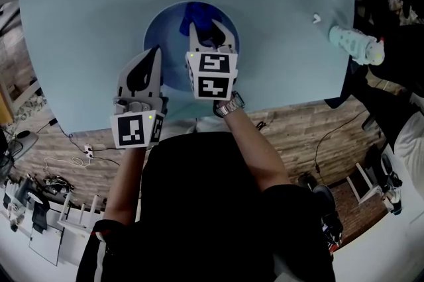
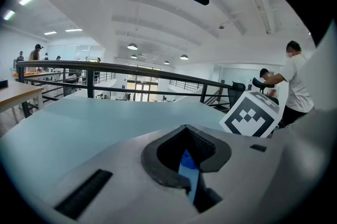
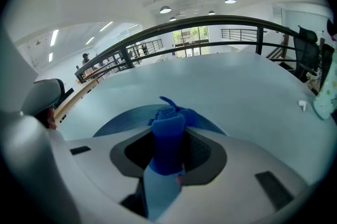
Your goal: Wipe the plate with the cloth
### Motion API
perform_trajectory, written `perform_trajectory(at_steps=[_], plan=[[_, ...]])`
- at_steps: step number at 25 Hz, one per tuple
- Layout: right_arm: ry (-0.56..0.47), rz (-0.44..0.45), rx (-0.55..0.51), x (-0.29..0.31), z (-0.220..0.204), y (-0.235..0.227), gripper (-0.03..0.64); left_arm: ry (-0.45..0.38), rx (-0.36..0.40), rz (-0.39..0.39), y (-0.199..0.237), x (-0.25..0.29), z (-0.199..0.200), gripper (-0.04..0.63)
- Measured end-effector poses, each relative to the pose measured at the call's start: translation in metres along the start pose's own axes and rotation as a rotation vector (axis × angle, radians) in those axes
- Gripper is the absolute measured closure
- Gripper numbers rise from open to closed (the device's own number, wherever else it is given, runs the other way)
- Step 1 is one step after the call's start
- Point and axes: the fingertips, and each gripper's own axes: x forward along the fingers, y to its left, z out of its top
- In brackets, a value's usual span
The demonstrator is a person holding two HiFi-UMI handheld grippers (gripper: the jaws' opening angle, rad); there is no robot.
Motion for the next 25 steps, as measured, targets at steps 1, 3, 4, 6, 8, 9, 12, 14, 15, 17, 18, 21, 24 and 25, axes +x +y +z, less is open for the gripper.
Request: perform_trajectory(at_steps=[1, 3, 4, 6, 8, 9, 12, 14, 15, 17, 18, 21, 24, 25], plan=[[0.001, -0.009, 0.005, -0.001, -0.002, -0.003, 0.497, -0.001, 0.002, -0.004, -0.001, 0.0, 0.0, 0.595], [0.003, -0.028, 0.014, -0.004, -0.005, -0.008, 0.497, -0.002, 0.009, -0.012, -0.002, -0.002, 0.0, 0.594], [0.004, -0.036, 0.018, -0.005, -0.005, -0.011, 0.497, -0.001, 0.013, -0.017, -0.003, -0.002, -0.001, 0.594], [0.005, -0.049, 0.025, -0.009, -0.007, -0.014, 0.497, 0.0, 0.018, -0.024, -0.003, -0.003, -0.002, 0.594], [0.006, -0.059, 0.027, -0.012, -0.009, -0.018, 0.497, 0.001, 0.021, -0.03, -0.004, -0.005, -0.002, 0.595], [0.009, -0.065, 0.027, -0.014, -0.011, -0.019, 0.497, 0.001, 0.023, -0.033, -0.005, -0.006, -0.002, 0.595], [0.01, -0.084, 0.028, -0.02, -0.014, -0.025, 0.497, -0.005, 0.029, -0.041, -0.007, -0.008, -0.002, 0.595], [0.005, -0.092, 0.027, -0.024, -0.015, -0.026, 0.497, -0.008, 0.032, -0.044, -0.01, -0.009, -0.001, 0.595], [0.002, -0.093, 0.026, -0.026, -0.015, -0.026, 0.497, -0.009, 0.033, -0.045, -0.011, -0.01, -0.001, 0.595], [-0.005, -0.087, 0.023, -0.03, -0.014, -0.023, 0.497, -0.012, 0.034, -0.044, -0.012, -0.013, -0.001, 0.594], [-0.009, -0.08, 0.019, -0.032, -0.014, -0.021, 0.497, -0.014, 0.032, -0.042, -0.012, -0.015, -0.001, 0.595], [-0.018, -0.052, -0.005, -0.033, -0.012, -0.009, 0.497, -0.018, 0.028, -0.034, -0.011, -0.019, -0.002, 0.594], [-0.025, -0.012, -0.035, -0.033, -0.009, 0.008, 0.497, -0.021, 0.026, -0.012, -0.006, -0.025, -0.003, 0.594], [-0.024, 0.001, -0.043, -0.033, -0.009, 0.015, 0.497, -0.024, 0.025, -0.005, -0.004, -0.028, -0.002, 0.595]])
